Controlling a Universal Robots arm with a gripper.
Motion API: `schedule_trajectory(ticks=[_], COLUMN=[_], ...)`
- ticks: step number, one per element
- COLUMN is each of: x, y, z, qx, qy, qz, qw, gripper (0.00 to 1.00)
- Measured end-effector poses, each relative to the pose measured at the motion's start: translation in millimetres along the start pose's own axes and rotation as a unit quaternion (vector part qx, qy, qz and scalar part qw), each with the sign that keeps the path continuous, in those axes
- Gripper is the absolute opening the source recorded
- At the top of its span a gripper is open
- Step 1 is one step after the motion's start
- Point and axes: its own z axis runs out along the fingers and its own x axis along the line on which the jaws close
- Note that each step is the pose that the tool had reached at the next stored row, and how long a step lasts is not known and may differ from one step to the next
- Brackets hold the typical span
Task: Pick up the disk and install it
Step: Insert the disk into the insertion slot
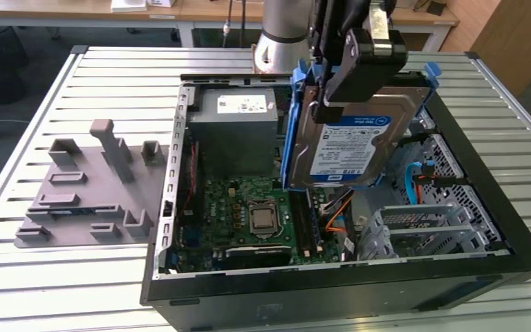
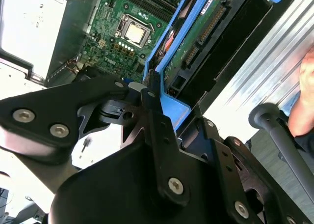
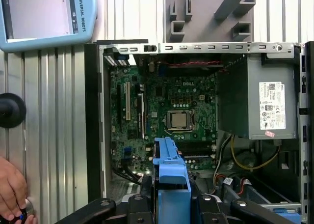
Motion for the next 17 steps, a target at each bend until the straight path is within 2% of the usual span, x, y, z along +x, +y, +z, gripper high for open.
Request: schedule_trajectory(ticks=[7,11,17], x=[14.0,19.0,22.1], y=[-3.5,-9.4,-21.7], z=[2.4,3.7,5.6], qx=[0.0003,0.0002,0.0002], qy=[0.0000,0.0000,0.0000], qz=[0.000,0.000,0.000], qw=[1.0000,1.0000,1.0000], gripper=[0.36,0.36,0.36])
